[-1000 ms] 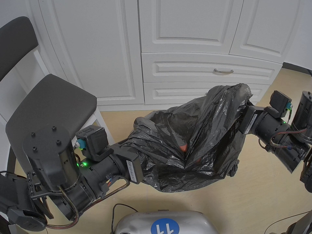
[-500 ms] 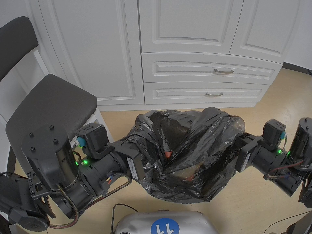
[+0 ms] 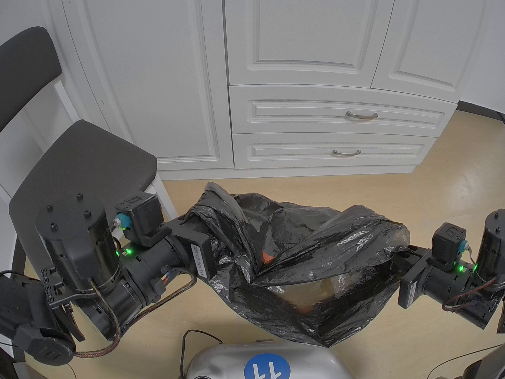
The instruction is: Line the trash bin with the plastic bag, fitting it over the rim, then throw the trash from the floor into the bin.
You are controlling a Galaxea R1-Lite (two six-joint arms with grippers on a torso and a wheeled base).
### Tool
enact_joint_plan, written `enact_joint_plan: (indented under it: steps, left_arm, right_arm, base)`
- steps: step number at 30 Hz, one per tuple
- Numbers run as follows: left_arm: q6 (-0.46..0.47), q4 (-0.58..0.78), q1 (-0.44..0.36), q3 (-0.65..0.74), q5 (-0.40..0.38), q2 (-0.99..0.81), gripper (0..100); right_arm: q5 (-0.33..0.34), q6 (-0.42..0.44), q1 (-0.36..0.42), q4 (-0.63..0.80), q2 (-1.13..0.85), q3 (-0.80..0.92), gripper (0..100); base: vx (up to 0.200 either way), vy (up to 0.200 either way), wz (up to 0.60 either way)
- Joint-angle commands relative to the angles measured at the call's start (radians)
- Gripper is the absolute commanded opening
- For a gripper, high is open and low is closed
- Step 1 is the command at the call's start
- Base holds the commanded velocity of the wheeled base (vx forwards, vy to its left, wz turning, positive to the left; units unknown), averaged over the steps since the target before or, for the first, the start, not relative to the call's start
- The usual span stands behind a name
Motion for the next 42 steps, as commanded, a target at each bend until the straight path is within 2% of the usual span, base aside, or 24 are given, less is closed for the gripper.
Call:
enact_joint_plan:
  steps: [1, 5, 12, 21, 29, 42]
  left_arm:
    - [0.002, 0.0, 0.02, 0.004, 0.001, -0.004, 0]
    - [0.012, 0.0, 0.024, 0.008, 0.001, -0.005, 0]
    - [0.018, 0.0, 0.035, 0.008, 0.001, -0.007, 0]
    - [0.018, 0.0, 0.041, 0.007, 0.001, -0.004, 0]
    - [0.018, 0.0, 0.056, 0.005, 0.001, 0.002, 0]
    - [0.032, 0.0, 0.058, 0.015, -0.001, 0.01, 0]
  right_arm:
    - [-0.001, -0.016, -0.04, 0.001, -0.028, -0.004, 0]
    - [-0.001, -0.03, -0.069, 0.001, -0.022, -0.002, 0]
    - [0.0, -0.116, -0.21, 0.003, -0.016, 0.006, 0]
    - [-0.001, -0.12, -0.236, 0.004, -0.024, 0.007, 0]
    - [0.0, -0.225, -0.297, 0.009, -0.055, 0.038, 0]
    - [0.0, -0.258, -0.307, 0.104, -0.107, 0.039, 0]
  base:
    - [0.0, 0.0, 0.0]
    - [0.0, 0.0, 0.0]
    - [0.0, 0.0, 0.0]
    - [0.0, 0.0, 0.0]
    - [0.0, 0.0, 0.0]
    - [0.0, 0.0, 0.0]
